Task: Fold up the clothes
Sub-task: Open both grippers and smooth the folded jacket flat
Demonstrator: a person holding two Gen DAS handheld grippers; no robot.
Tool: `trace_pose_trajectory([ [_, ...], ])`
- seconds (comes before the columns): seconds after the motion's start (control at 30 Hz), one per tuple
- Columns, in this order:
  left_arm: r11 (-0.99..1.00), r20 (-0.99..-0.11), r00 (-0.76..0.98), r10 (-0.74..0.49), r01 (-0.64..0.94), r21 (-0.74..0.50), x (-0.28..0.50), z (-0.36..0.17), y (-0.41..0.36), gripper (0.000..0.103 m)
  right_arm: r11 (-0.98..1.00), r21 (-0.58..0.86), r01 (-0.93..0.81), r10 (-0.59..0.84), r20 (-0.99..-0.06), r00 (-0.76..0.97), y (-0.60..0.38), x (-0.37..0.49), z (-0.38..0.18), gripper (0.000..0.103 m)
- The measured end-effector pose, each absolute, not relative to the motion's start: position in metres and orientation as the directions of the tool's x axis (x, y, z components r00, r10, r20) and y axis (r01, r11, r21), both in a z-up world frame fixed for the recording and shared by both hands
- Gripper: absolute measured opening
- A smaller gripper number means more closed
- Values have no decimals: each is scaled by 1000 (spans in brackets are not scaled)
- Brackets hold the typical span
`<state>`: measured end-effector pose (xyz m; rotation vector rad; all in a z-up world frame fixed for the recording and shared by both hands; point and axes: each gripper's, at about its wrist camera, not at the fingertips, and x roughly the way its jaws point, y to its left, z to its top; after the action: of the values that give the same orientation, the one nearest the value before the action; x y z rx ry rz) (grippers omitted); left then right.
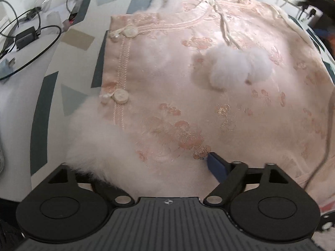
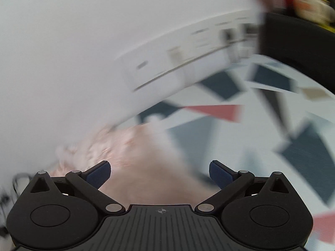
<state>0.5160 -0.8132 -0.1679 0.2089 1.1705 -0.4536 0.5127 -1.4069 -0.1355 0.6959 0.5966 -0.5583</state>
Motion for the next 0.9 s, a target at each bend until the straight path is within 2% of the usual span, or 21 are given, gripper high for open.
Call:
trace_pose_trajectory([
  [0.13,886,-917,311,-248,455,-85,515,-172,-815,97,542,444,713,-345,-657,671,-1423,407,-129,100],
  [0.23,882,-915,310,-258,461,-93,514,-174,-817,102,520,395,758,-384,-684,620,-1405,346,-141,98],
  [0.37,885,-911,321,-258,457,-90,512,-176,-823,103,511,315,800,-419,-722,551,-1371,275,-161,94],
  [0.57,908,-923,311,-227,411,-84,516,-174,-831,103,617,302,727,-335,-735,590,-1311,270,-189,88],
  [0.67,923,-928,308,-209,377,-83,516,-174,-833,103,656,253,712,-351,-733,583,-1297,285,-198,84],
  [0.7,928,-928,312,-203,363,-81,516,-173,-834,103,659,212,722,-370,-744,557,-1296,290,-201,84],
  [0.77,939,-929,319,-190,334,-78,515,-173,-837,103,652,154,742,-408,-754,515,-1300,295,-207,92],
  [0.9,958,-929,331,-164,277,-71,514,-172,-841,103,623,130,771,-432,-765,478,-1308,291,-202,94],
])
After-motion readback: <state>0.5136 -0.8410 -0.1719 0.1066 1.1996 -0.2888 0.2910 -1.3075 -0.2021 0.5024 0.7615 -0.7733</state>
